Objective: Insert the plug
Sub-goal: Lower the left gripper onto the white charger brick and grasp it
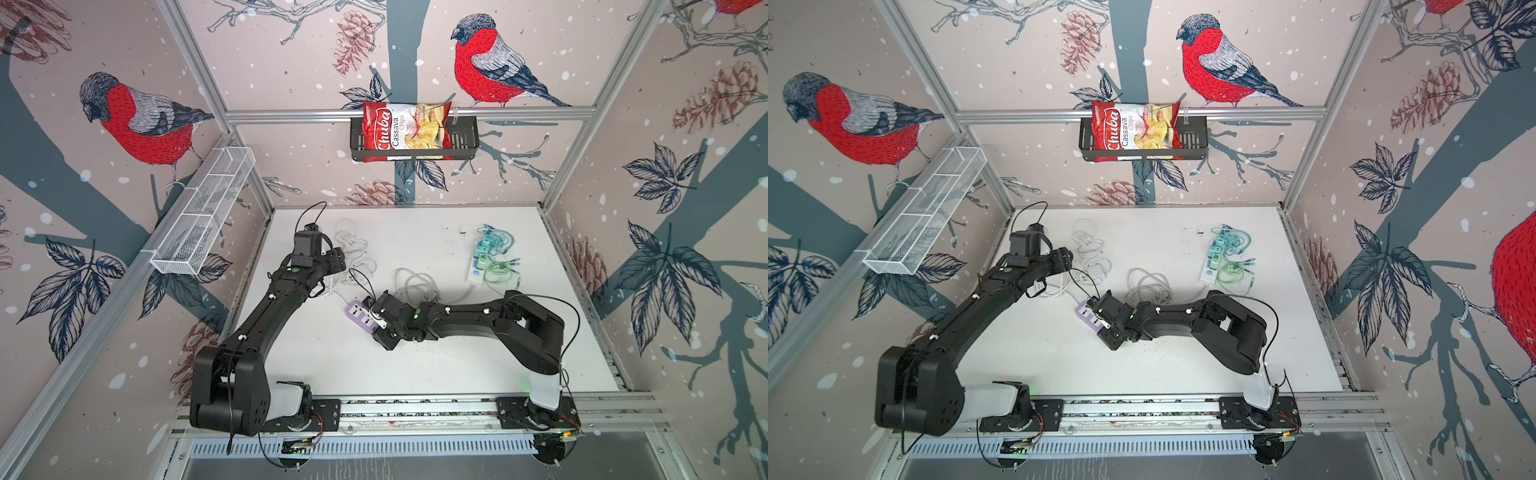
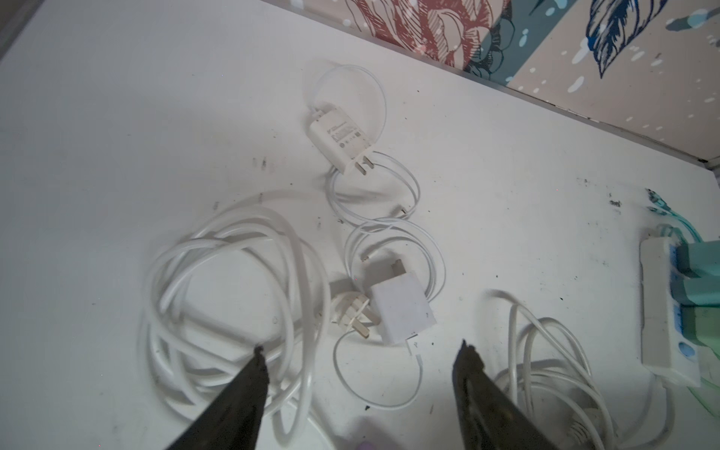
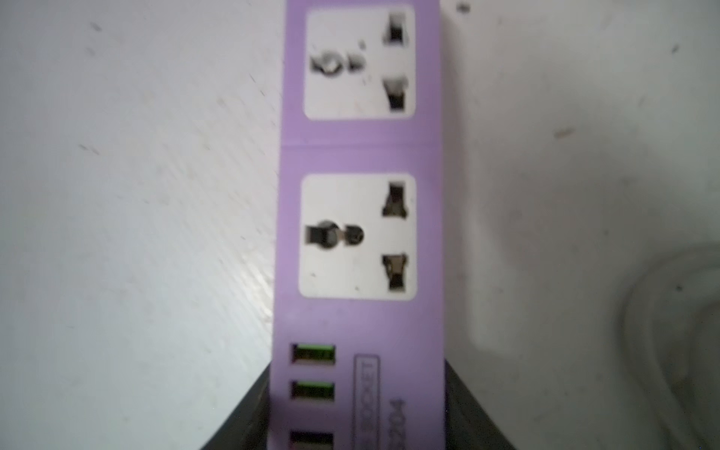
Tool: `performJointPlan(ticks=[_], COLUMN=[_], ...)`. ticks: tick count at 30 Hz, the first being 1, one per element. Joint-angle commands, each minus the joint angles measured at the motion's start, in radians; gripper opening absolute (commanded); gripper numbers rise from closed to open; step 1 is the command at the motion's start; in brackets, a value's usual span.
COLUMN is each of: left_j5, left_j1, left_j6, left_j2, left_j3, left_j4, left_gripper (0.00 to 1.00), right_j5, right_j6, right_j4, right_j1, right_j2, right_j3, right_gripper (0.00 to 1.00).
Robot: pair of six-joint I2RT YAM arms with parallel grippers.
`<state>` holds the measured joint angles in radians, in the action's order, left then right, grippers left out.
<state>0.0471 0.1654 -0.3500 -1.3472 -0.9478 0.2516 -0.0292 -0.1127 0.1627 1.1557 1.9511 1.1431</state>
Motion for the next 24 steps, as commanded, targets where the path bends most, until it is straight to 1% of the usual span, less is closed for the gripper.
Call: performJointPlan(ticks=[1,4,6,8,12,17,24], left_j5=[-0.039,-0.047,-0.053,-0.054,-0.107,-0.131,-0.148], left_j1=[0.036,0.061,0.068,0.082,0.136,0.208,0.264], left_j6=[0.055,0.044,0.012,-0.01,-0.06,-0.114,-0.165], left_j2=[-0.038,-0.077,-0.1,-0.125,-0.179,-0.275,-0.425], left_j3=[-0.025,-0.043,-0.045,-0.077,-0.121,-0.184,-0.263], left_j4=[-0.01,-0.007,0.0,0.003,0.041,0.079,0.121], left_gripper=[0.72,0.71,0.7,0.68,0.67,0.67,0.67], right_j5=[0.052,0.081,0.096,0.104,0.087,0.072,0.069], right_j6=[0.009,0.008,0.001,-0.008,-0.042,-0.09,-0.117], right_j4=[0.209,0.172,0.157,0.142,0.123,0.114,0.091], right_j1=[-0.009,-0.016,-0.023,-0.028,-0.047,-0.096,-0.123], right_j2=[-0.011,-0.054,-0.079,-0.108,-0.176,-0.279,-0.424], right_j3=[-0.041,-0.061,-0.071,-0.089,-0.126,-0.18,-0.252], right_gripper=[0.63,0.67,0.69,0.7,0.7,0.7,0.7])
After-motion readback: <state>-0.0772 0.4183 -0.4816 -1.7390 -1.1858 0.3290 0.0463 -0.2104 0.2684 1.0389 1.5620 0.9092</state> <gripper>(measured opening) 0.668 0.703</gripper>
